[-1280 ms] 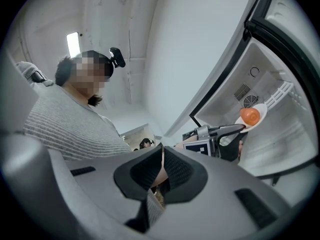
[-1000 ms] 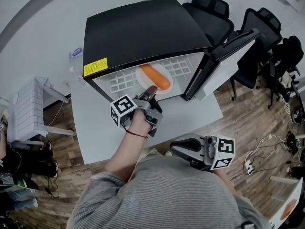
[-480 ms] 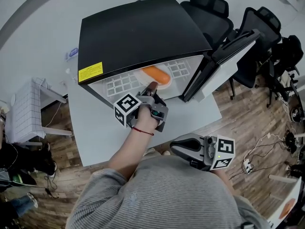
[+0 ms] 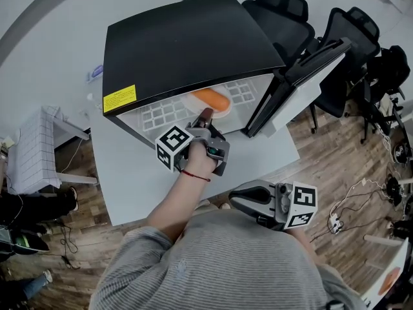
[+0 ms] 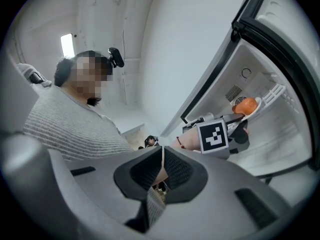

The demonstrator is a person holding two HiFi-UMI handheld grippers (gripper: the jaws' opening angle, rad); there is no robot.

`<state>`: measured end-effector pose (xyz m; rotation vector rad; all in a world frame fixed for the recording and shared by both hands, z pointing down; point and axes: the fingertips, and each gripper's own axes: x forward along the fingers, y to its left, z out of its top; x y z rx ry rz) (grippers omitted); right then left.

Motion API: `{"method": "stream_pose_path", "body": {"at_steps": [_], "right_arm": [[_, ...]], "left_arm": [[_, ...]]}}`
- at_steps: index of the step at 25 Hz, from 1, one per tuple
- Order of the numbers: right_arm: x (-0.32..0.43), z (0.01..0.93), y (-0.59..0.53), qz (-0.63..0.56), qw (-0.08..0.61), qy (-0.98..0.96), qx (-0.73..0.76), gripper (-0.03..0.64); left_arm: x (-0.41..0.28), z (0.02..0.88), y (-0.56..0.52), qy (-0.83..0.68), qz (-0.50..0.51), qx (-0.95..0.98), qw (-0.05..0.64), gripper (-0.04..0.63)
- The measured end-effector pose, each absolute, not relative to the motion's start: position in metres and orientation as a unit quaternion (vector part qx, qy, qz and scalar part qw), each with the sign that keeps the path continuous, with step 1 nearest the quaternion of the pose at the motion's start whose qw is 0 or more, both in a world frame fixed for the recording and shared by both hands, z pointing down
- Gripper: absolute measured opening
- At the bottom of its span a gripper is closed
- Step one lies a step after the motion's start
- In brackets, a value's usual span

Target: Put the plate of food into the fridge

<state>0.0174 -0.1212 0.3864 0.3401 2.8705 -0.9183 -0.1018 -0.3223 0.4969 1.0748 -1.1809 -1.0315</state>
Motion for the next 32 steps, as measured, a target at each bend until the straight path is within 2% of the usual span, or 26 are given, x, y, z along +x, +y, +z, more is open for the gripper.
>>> {"method": "stream_pose_path", "body": {"at_steps": [6,15,32], "right_arm": [[0.003,0.387,-0.108,-0.304,0.032,0.939,0.156,0.014],[-0.008,0.389,-0.092,-0.311,0.020,0.933,0.179,0.014],[-0.009,0.389,-0.078,-0.306,0.020,0.936,0.172,0.014]], "left_arm": [[-0.099,0.492,-0.324,-0.495,-0.418,0.504,0.572,0.050],[-0.089,0.493,-0.315,-0.472,-0.386,0.542,0.579,0.098],[-0.081,0.482,-0.296,-0.455,-0.365,0.579,0.570,0.101]]}}
